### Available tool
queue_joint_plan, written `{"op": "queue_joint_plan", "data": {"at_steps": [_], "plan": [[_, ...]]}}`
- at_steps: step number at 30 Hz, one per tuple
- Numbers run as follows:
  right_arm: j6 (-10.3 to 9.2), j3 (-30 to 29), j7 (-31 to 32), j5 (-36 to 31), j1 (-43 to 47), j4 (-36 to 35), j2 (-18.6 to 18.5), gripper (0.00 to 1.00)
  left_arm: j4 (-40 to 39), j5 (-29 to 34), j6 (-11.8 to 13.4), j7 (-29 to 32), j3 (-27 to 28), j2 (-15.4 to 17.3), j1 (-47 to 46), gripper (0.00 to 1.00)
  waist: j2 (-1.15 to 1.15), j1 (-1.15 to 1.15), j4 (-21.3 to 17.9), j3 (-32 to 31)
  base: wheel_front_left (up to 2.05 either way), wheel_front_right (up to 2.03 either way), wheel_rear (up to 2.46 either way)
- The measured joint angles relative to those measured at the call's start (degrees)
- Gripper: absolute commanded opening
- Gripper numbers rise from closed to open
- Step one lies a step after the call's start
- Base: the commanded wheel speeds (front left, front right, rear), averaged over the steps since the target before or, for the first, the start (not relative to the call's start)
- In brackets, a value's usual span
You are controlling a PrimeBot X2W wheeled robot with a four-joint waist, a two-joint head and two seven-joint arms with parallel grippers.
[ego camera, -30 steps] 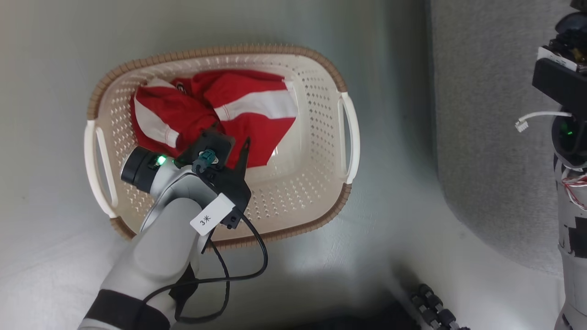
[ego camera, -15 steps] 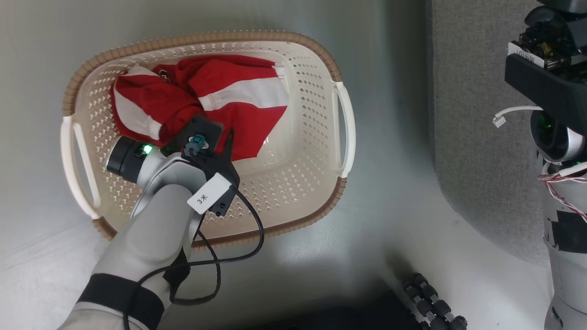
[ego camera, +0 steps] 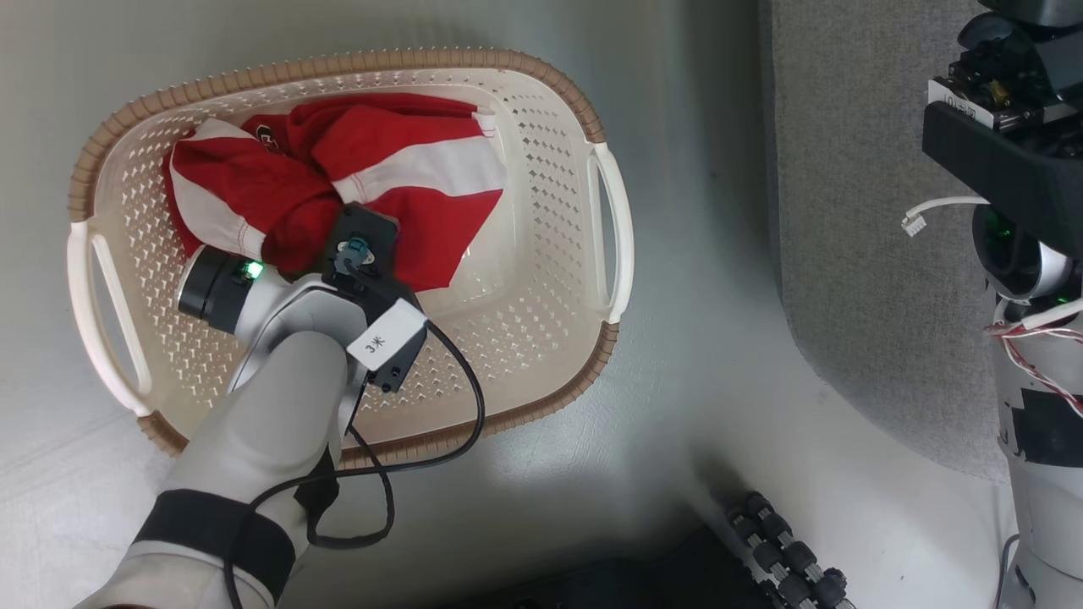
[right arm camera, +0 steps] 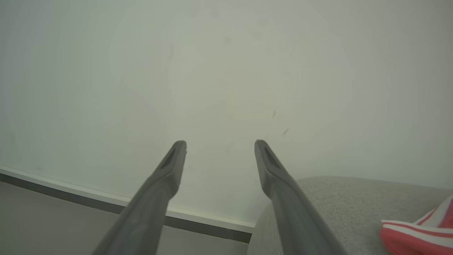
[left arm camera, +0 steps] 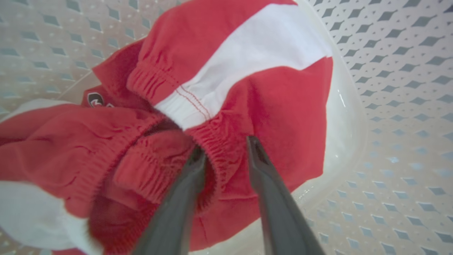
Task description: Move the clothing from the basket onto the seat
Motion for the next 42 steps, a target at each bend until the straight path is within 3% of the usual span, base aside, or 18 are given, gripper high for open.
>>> {"op": "queue_joint_plan", "data": {"at_steps": [8,18,26,42], "plan": [[0.00,-0.43,-0.16,0.01,0.03,2.37,-0.02,1.00,-1.30,0.73,-1.46,-2.31,-2.70,0.03,-0.09,0.00,0.00,0.00,0.40,-0.98,0.00,0.00,0.00],[0.82,0.22,-0.20,0.01,1.73,7.35,0.00,1.00,-6.58,-5.12,-3.59,-9.07,-5.01,0.01,1.56,0.00,0.00,-0.01,1.77,-5.30,0.00,0.00,0.00],[1.09,-1.31,-0.22,0.02,5.66,10.07,-1.51,1.00,-9.44,-7.68,-4.58,-11.12,-6.86,-0.01,6.10,0.00,0.00,-0.01,3.65,-9.99,0.00,0.00,0.00],[1.59,-2.52,-0.22,0.65,14.19,15.34,-2.13,1.00,-18.03,-9.72,-6.09,-11.68,-3.74,0.68,11.99,0.00,0.00,-0.01,8.34,-21.85,0.00,0.00,0.00]]}}
